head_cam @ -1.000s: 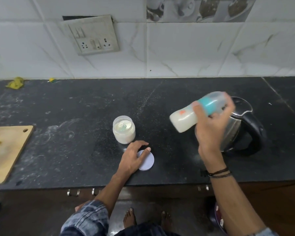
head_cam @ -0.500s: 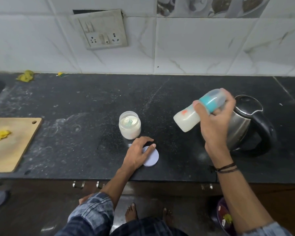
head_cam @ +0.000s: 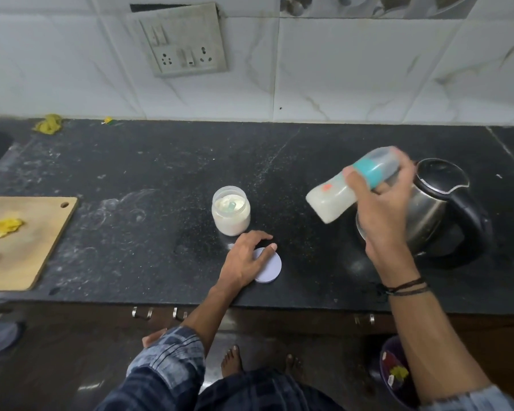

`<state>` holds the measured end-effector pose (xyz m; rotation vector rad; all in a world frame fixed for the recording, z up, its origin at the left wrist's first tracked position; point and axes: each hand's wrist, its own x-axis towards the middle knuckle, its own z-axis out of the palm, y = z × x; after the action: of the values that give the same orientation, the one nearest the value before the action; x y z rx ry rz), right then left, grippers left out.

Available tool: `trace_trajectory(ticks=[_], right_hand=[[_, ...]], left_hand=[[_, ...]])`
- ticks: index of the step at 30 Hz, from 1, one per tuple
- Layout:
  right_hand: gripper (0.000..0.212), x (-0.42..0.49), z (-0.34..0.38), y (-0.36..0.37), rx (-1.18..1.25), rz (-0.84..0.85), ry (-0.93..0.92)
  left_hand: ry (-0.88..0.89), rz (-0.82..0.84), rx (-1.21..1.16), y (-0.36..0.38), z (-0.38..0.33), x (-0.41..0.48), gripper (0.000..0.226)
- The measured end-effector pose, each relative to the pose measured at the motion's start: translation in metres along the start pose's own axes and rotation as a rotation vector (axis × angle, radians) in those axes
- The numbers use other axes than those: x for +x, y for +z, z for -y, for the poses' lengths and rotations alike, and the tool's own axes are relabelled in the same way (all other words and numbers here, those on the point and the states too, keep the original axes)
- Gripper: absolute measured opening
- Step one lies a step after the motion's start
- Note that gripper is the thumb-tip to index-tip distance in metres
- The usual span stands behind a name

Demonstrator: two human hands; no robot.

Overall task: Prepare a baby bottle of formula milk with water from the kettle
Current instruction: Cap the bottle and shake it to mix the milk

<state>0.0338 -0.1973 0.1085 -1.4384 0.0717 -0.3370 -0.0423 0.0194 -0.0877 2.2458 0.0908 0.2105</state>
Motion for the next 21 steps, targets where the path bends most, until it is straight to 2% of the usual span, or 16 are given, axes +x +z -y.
trace_trajectory(ticks=[1, 2, 5, 6, 9, 13, 17, 21], right_hand=[[0.075, 0.0, -0.002, -0.002, 0.003, 0.042, 0.016], [0.074, 0.001, 0.001, -0.002, 0.054, 0.008, 0.004], [0.079, 0.01, 0.006, -0.001, 0.187, -0.207, -0.088], [0.078, 0.01, 0.008, 0.003, 0.167, -0.188, -0.09], [0.072, 0.007, -0.004, 0.004, 0.037, 0.018, 0.007], [0.08, 0.016, -0.002, 0.004, 0.189, -0.173, -0.074], [0.068, 0.009, -0.011, 0.005, 0.024, 0.045, 0.021], [0.078, 0.015, -0.004, 0.006, 0.2, -0.218, -0.074]], left_hand=[[0.007, 0.001, -0.004, -0.001, 0.001, 0.0, 0.035], [0.011, 0.007, -0.007, -0.001, 0.001, 0.0, 0.035], [0.002, 0.009, 0.005, -0.001, 0.0, 0.002, 0.036], [-0.001, 0.009, 0.009, 0.0, 0.0, 0.002, 0.035], [0.012, 0.01, 0.006, 0.0, 0.002, 0.002, 0.035], [0.004, 0.008, 0.013, -0.001, 0.0, 0.003, 0.033], [0.021, 0.002, 0.015, -0.001, 0.002, 0.002, 0.034], [0.011, 0.003, 0.011, -0.001, 0.0, 0.003, 0.036]])
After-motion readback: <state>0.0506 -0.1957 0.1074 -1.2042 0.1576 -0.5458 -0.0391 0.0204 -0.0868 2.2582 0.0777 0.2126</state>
